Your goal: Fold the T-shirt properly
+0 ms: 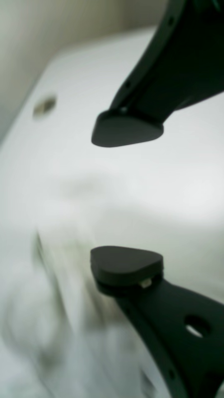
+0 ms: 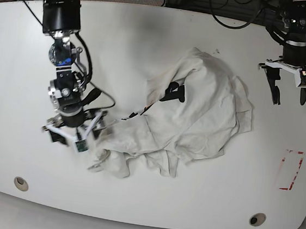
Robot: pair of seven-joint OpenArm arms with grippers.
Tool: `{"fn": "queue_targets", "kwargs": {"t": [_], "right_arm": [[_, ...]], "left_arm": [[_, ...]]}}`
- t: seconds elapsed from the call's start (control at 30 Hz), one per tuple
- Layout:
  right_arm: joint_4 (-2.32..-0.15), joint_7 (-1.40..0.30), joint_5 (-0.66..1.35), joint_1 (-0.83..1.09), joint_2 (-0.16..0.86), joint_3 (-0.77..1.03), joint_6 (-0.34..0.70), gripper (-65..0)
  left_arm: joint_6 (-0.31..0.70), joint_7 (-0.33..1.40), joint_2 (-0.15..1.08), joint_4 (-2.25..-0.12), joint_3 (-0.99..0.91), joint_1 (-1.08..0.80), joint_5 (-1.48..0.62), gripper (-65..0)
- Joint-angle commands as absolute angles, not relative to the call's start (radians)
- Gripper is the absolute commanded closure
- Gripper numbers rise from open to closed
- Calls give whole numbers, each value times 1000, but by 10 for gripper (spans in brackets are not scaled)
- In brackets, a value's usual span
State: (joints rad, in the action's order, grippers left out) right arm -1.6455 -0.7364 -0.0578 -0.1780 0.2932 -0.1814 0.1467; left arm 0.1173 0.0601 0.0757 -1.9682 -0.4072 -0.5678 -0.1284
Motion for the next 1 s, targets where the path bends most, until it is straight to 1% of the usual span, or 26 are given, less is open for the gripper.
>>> {"fn": "queue_targets", "kwargs": {"t": [0.0,0.13,0.2,0.27,0.33,0.6,0.67,0.93,0.97], "right_arm": [[-1655,-701,14,-164,328,-225,236,-465],[-1591,-695,100,-150,319,-232,325,-463],[-1571,-694,129,-143,312,-230,350,-462],[-1567,-693,147,-135,308,-233,361,-462],[-1596,-702,165,-120,296,-278,358,-461],[-1695,-703,139,-67,274,-335,344,-463],[-1764,-703,105,-19,288,-386,341,-466],[-1837,-699,24,45,305,-449,308,-465],[-1862,-700,-1,49,305,-456,292,-466]], "left_arm": [[78,50,83,-1988,-418,-568,-124,-441],[53,66,83,-1987,-411,-566,-121,-437],[48,74,84,-1985,-407,-565,-118,-436],[44,94,83,-1988,-407,-564,-115,-431],[27,122,84,-1992,-399,-561,-113,-416],[47,208,84,-1993,-394,-550,-106,-393],[75,285,87,-1988,-386,-548,-97,-358],[115,402,90,-1964,-385,-548,-56,-236],[120,410,90,-1964,-384,-549,-51,-209]]}}
